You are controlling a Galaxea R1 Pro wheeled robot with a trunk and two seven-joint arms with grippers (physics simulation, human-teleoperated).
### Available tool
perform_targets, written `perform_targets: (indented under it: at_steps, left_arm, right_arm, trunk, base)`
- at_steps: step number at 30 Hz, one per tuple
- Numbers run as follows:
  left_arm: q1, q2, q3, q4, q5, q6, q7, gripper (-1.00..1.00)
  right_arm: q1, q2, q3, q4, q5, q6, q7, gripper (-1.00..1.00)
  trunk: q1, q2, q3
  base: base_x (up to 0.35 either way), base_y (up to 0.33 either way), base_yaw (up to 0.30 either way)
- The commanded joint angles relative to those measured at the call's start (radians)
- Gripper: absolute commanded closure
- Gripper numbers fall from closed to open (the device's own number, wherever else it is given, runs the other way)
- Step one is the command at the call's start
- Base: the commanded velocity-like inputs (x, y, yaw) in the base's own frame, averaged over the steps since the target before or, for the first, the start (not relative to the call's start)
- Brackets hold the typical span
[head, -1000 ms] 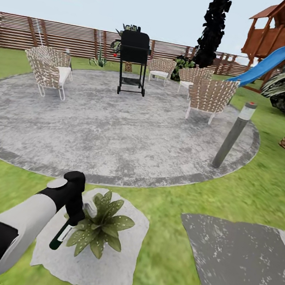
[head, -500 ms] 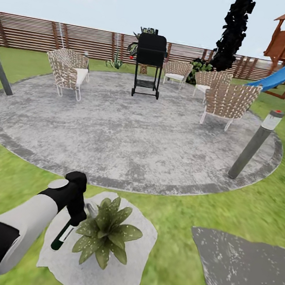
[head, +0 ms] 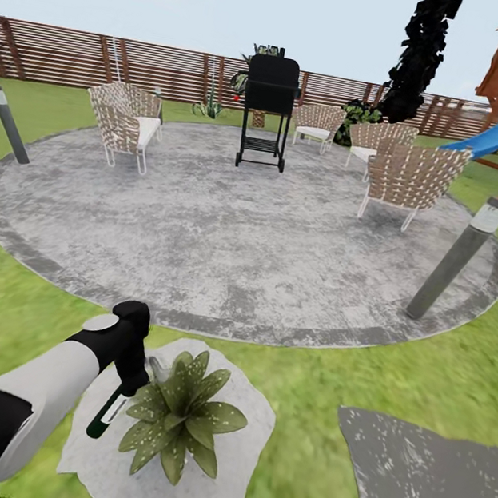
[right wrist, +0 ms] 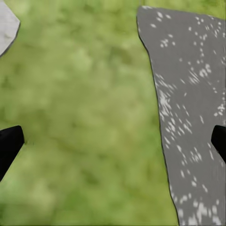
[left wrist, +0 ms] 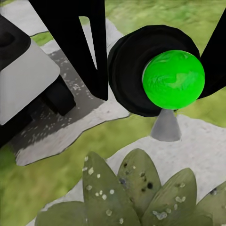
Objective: Pick up the pesticide atomizer in the garden and spray insectifuge to fully cover both potted plants in the garden.
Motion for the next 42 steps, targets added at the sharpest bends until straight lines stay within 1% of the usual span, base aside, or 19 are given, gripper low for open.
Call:
perform_targets:
  at_steps: [1,5,12,22,32,42]
  left_arm:
    - [0.0,0.001,-0.005,-0.002,-0.005,0.01,-0.009,1.0]
    - [0.001,-0.001,-0.002,-0.002,-0.003,0.01,0.02,1.0]
    - [0.002,-0.007,-0.001,-0.002,-0.003,0.01,0.025,1.0]
    - [0.003,-0.007,0.0,-0.002,-0.003,0.01,0.025,1.0]
    - [0.003,-0.007,0.0,-0.002,0.0,0.009,0.025,1.0]
    - [0.003,-0.008,-0.001,-0.001,0.001,0.009,0.025,1.0]
  right_arm:
    - [-0.001,0.0,-0.005,0.002,0.011,-0.004,-0.004,-1.0]
    - [-0.001,0.001,-0.005,0.002,0.011,-0.004,-0.004,-1.0]
    - [-0.001,0.001,-0.005,0.002,0.011,-0.003,-0.004,-1.0]
    - [-0.001,0.001,-0.005,0.002,0.011,-0.004,-0.003,-1.0]
    - [-0.001,0.001,-0.005,0.002,0.011,-0.005,-0.003,-1.0]
    - [-0.001,0.0,-0.005,0.002,0.011,-0.004,-0.003,-1.0]
  trunk:
    - [0.0,0.0,-0.001]
    - [0.0,0.0,-0.001]
    - [0.0,0.0,-0.001]
    - [0.0,0.0,-0.001]
    - [0.0,0.0,-0.001]
    - [0.0,0.0,-0.001]
  base:
    - [0.0,0.0,0.266]
    - [0.0,0.0,0.272]
    - [0.0,0.0,0.227]
    - [0.154,-0.099,0.009]
    - [0.009,-0.013,0.0]
    - [-0.046,-0.251,0.0]
